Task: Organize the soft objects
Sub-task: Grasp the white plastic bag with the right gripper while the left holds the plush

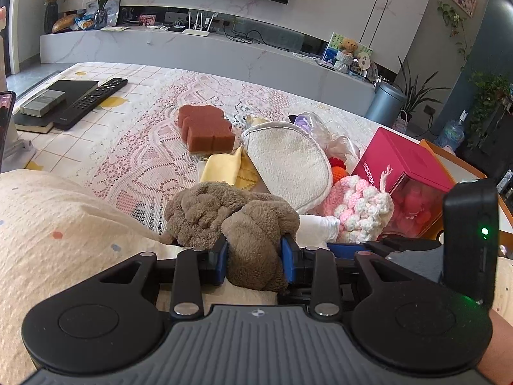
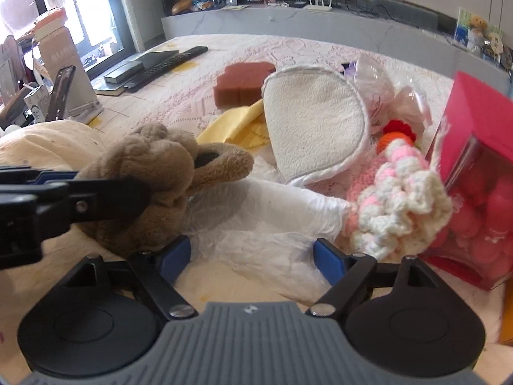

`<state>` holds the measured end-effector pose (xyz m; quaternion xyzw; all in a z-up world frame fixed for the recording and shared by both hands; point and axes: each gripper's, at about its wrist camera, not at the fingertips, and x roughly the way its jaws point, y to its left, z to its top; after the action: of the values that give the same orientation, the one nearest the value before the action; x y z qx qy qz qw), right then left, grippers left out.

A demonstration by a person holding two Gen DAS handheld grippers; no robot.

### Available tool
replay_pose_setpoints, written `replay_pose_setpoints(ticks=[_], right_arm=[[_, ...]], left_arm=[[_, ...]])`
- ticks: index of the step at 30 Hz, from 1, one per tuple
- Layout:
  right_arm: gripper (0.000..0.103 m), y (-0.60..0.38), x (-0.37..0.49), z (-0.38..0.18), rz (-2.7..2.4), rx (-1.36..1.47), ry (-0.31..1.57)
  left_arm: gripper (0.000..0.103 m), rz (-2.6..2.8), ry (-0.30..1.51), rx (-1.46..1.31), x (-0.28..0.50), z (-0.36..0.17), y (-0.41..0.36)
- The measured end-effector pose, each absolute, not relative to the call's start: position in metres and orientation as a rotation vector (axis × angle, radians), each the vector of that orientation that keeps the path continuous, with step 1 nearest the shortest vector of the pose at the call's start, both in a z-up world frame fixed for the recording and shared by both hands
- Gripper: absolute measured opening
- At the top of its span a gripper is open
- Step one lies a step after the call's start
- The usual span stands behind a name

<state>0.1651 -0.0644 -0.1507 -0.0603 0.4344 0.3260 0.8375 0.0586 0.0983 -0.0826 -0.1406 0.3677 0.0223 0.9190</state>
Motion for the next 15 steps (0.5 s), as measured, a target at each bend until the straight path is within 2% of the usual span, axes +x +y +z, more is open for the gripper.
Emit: replay_pose_setpoints(ticks=[4,5,8,9,10,12,15], right_arm=[[0.063,-0.062,0.163,-0.153,0.655,-0.184,0.905],[0.053,-0.059,0.159,-0.153,0.640,-0.223,0.889],[0.032,-0.056,0.152,-0.152,0.657,-0.257,0.863],[0.020,-0.054,0.151,-0.152,0.656,-0.263,0.855],[0.015,-0.054,0.150,-0.151,0.660,-0.262,0.851],[0.010,-0.055,0.147,-0.146,0.650,-0.252,0.844],[0.009,-0.059,0.137,-0.132,0.633,-0.246,0.793]], left_arm=[[0.038,0.041,0.764,-0.282,0.059,-0.085,0.097],[0.039,0.040,0.770,-0.279,0.060,-0.086,0.096],[0.044,0.041,0.781,-0.277,0.061,-0.088,0.096],[0.045,0.039,0.785,-0.273,0.062,-0.088,0.096],[0.045,0.038,0.788,-0.268,0.062,-0.089,0.096],[0.043,0.033,0.780,-0.263,0.061,-0.088,0.095],[0.038,0.020,0.719,-0.287,0.052,-0.083,0.098]])
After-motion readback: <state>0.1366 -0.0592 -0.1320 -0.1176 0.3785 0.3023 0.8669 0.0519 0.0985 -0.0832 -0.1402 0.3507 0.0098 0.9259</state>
